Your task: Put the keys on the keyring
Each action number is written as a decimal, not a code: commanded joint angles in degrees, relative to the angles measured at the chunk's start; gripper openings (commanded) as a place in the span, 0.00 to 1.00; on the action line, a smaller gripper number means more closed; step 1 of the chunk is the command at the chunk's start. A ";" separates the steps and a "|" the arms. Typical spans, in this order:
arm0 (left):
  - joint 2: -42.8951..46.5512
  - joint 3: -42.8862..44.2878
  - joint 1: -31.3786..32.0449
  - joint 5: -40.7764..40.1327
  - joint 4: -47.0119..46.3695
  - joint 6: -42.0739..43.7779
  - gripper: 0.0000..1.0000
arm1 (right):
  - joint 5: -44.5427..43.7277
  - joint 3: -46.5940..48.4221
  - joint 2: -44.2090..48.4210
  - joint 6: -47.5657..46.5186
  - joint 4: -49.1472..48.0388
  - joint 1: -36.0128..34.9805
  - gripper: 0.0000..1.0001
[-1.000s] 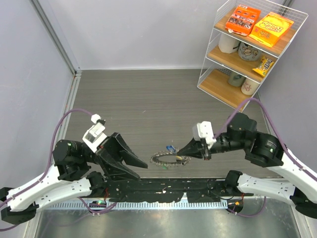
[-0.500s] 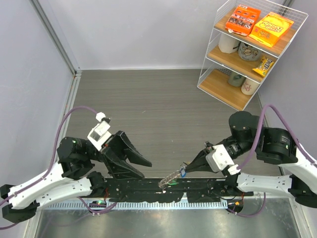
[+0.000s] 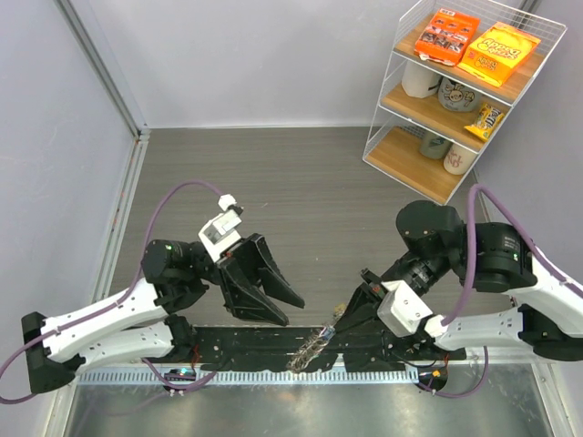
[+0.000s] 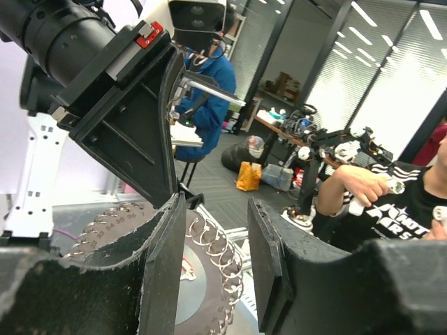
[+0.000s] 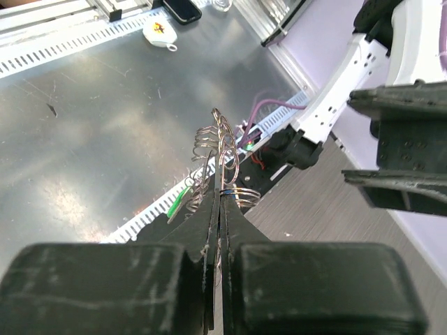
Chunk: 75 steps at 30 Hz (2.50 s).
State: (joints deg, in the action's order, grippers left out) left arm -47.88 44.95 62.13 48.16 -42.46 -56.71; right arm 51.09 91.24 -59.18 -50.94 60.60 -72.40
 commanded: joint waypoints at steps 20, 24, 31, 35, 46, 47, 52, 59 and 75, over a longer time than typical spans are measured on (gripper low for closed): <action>-7.49 0.93 1.50 7.12 -21.09 -10.35 0.42 | -0.29 13.35 -7.53 -4.78 -0.13 -3.97 0.06; -7.67 0.75 1.50 7.38 -21.44 -10.35 0.42 | -0.38 14.58 -8.32 -5.13 0.22 -4.24 0.06; -8.98 1.54 1.59 7.39 -21.97 -10.79 0.42 | -0.46 16.07 -9.29 -5.31 0.22 -5.29 0.06; -9.51 1.55 1.50 7.47 -22.40 -10.97 0.43 | -0.64 16.42 -9.64 -5.31 -0.13 -5.56 0.05; -10.48 1.81 1.86 8.00 -24.87 -12.37 0.42 | -1.52 16.77 -10.08 -5.05 -1.27 -5.82 0.06; -10.74 1.81 1.94 8.09 -25.04 -12.46 0.42 | -1.78 16.69 -10.08 -4.96 -1.62 -5.73 0.05; -11.01 1.90 2.29 8.44 -25.22 -12.46 0.39 | -1.96 16.69 -9.99 -4.43 -2.68 -5.73 0.05; -11.27 2.16 2.65 8.44 -25.31 -12.46 0.37 | -2.22 16.86 -10.43 -4.26 -3.21 -5.82 0.06; -11.89 3.13 2.91 9.14 -25.39 -12.73 0.23 | -3.98 17.13 -11.05 -4.08 -3.56 -6.09 0.05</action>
State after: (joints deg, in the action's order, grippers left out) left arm -59.94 45.50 64.53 56.90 -64.90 -68.95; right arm 48.10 105.91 -70.17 -55.16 61.14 -78.32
